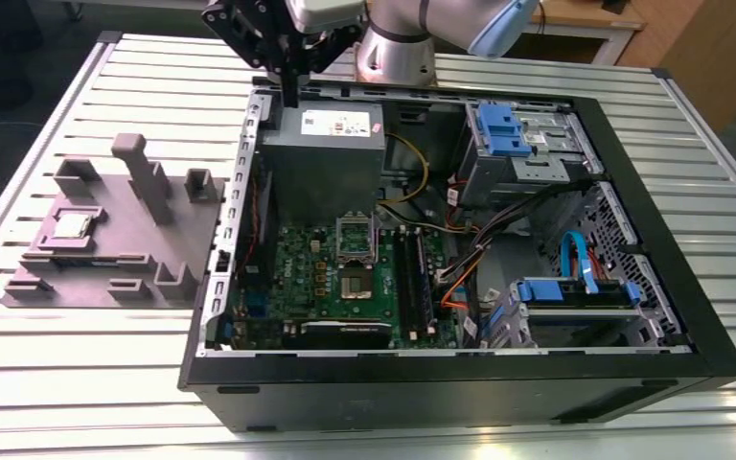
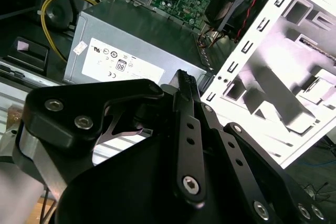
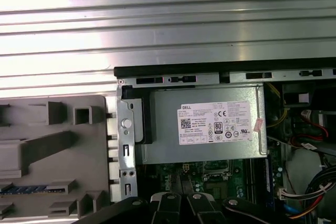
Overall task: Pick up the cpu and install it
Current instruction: 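Reach for the cpu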
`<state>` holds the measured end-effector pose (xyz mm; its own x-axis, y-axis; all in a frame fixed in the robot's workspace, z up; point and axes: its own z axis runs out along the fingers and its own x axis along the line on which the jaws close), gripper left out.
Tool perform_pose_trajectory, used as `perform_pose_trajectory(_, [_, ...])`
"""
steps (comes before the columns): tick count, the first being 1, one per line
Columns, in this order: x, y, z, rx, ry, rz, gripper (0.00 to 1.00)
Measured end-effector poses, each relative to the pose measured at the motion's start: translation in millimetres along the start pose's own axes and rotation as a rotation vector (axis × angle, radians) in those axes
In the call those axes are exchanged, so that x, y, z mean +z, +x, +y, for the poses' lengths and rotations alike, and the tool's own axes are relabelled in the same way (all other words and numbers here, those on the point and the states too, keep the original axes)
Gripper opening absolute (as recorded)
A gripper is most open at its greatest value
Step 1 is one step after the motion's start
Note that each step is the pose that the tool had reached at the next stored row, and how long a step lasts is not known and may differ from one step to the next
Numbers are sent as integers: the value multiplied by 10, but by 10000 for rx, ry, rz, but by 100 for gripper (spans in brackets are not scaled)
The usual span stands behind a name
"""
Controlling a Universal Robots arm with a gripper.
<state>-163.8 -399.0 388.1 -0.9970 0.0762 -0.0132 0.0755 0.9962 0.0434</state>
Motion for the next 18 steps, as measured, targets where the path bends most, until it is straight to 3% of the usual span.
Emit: perform_pose_trajectory(18, [11,41,-3,2,2,29,10])
